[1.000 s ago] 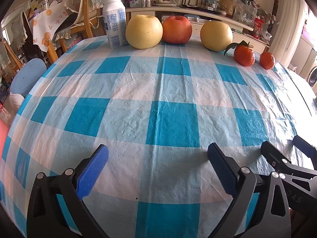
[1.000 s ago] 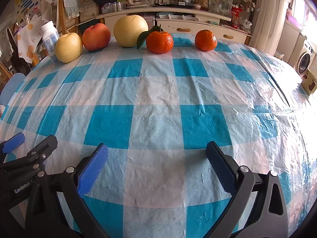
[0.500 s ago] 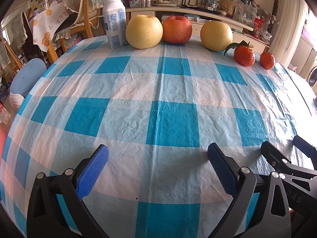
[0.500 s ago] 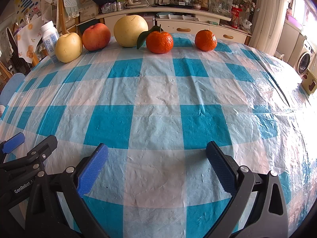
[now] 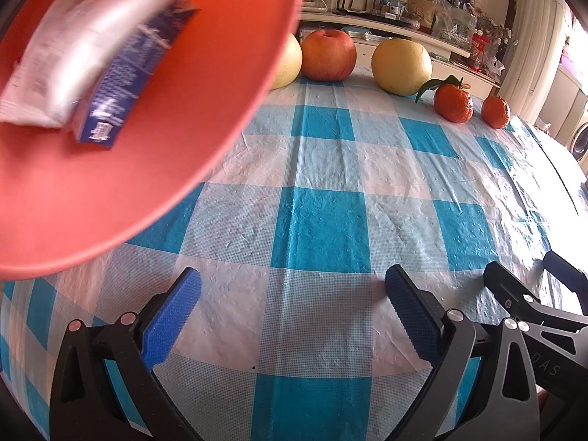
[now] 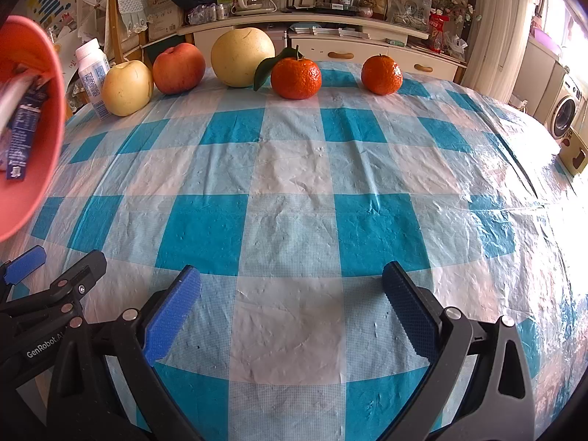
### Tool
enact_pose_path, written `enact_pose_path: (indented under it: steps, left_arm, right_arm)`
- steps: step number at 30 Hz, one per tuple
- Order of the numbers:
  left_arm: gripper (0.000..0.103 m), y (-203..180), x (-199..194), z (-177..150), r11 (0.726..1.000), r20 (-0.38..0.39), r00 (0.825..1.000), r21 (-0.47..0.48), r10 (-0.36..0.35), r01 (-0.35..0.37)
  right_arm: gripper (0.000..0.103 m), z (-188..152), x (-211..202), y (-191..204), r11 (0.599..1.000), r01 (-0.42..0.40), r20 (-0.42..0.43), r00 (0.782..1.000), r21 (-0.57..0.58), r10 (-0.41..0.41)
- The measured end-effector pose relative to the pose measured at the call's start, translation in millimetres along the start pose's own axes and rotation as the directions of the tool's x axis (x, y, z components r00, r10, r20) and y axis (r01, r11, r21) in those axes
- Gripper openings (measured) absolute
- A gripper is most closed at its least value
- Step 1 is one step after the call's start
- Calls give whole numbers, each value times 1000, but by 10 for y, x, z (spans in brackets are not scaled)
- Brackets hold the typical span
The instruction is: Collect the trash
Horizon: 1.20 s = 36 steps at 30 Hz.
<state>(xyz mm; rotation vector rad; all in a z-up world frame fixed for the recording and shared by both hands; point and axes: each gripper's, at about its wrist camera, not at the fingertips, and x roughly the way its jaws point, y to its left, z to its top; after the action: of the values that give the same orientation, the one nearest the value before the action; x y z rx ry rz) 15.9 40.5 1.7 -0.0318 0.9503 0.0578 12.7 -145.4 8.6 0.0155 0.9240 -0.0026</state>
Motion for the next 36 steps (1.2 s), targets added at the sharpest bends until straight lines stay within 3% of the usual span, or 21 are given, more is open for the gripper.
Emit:
enact_pose_path:
  steps: [36]
  left_arm:
    - [98,26,-19,-10,1000,-1,1000,1,2,-2]
  right_arm:
    - [99,5,-2,0,1000,0,0,1000,-1,0]
